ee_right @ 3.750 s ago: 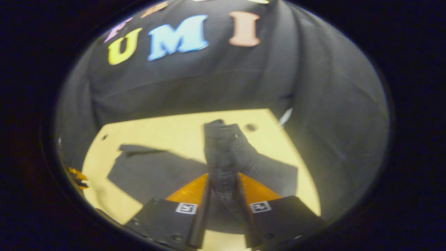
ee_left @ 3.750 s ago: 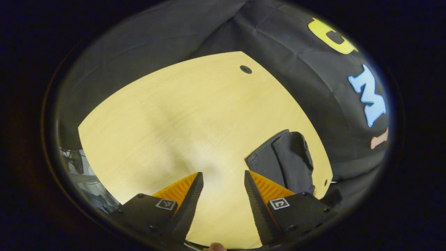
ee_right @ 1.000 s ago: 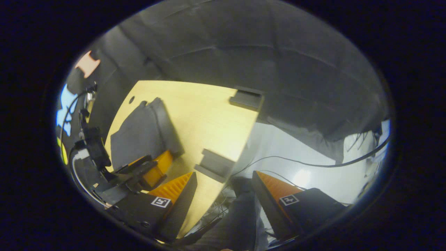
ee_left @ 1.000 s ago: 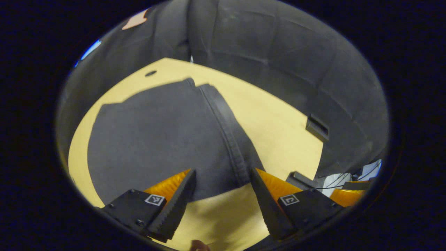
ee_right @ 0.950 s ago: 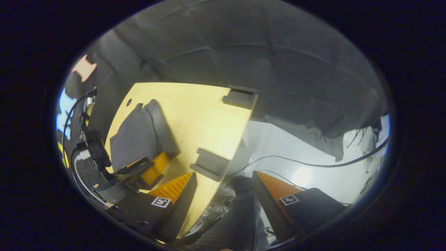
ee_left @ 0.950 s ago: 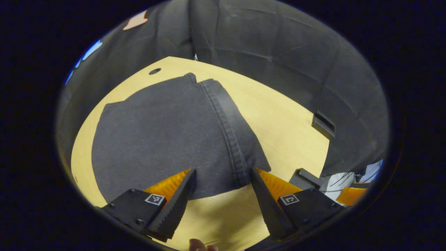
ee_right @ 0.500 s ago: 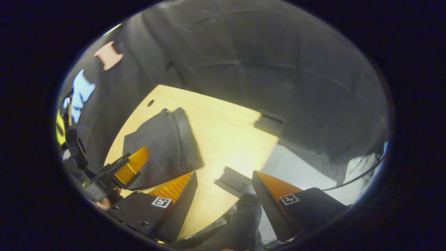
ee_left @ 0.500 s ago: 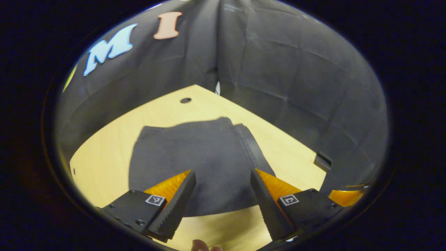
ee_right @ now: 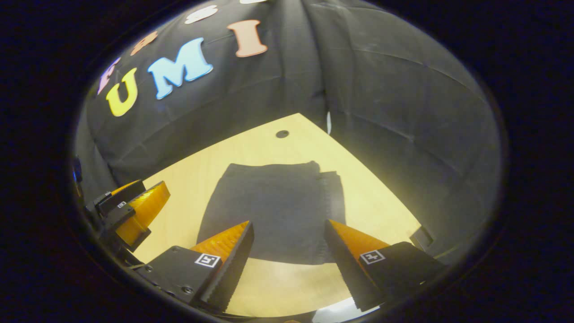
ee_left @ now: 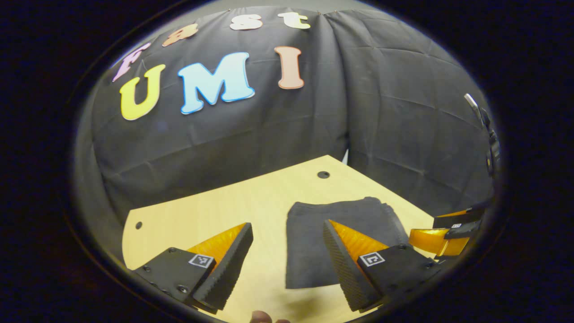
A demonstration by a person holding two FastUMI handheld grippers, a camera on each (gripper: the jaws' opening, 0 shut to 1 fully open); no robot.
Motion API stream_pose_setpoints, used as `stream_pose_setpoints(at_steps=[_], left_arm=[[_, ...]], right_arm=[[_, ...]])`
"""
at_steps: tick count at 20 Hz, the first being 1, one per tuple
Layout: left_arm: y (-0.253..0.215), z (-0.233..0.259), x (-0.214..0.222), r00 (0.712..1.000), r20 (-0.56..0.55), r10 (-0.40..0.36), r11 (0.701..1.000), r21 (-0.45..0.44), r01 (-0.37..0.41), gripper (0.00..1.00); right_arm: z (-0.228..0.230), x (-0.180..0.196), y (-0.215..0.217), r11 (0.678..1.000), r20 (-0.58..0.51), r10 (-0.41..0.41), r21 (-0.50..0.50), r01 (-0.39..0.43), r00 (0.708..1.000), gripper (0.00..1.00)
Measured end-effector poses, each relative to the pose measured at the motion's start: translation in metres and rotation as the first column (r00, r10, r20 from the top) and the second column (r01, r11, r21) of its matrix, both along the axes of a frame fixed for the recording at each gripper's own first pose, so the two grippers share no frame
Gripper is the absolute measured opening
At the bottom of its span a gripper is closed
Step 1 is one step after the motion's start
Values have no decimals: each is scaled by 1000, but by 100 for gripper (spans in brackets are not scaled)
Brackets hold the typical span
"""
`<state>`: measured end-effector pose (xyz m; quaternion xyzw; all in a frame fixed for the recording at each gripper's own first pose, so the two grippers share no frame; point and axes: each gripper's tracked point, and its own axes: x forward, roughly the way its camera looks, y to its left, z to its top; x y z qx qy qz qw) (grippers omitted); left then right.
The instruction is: Grasp the waist and the cuffs of the jeans and fold them to make the two legs overlap; first hold the waist and fold one-third of the jeans toward the cuffs, then hold the cuffs and fold the remaining one-third in the same direction to finish folding.
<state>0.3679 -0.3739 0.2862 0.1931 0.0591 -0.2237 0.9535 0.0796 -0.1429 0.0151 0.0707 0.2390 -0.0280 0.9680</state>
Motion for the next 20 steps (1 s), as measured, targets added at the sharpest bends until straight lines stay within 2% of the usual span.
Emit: stream_pose_setpoints(at_steps=[4, 10, 13, 15, 18, 20], left_arm=[[5, 0, -4, 1000, -4, 4, 1000, -14, -4, 100], [7, 2, -19, 999, 11, -42, 998, -39, 42, 100], [-5, -10, -42, 995, -44, -93, 990, -106, 88, 100], [-13, -16, -50, 993, -69, -97, 986, -140, 87, 100], [-36, -25, -48, 991, -101, -85, 983, -170, 67, 100], [-60, -26, -42, 993, -101, -65, 977, -207, 43, 100]], right_arm=[[-15, 7, 2, 999, 9, 32, -14, -32, 999, 96], [-11, 10, -3, 998, 35, 10, -66, -7, 999, 96], [-5, 3, -4, 999, 47, -28, -43, 30, 998, 96], [-2, -1, -9, 998, 71, -43, -52, 47, 997, 96], [8, -10, -40, 994, 74, -33, -100, 40, 997, 96], [25, -2, -62, 995, 124, 1, -102, 12, 992, 96]])
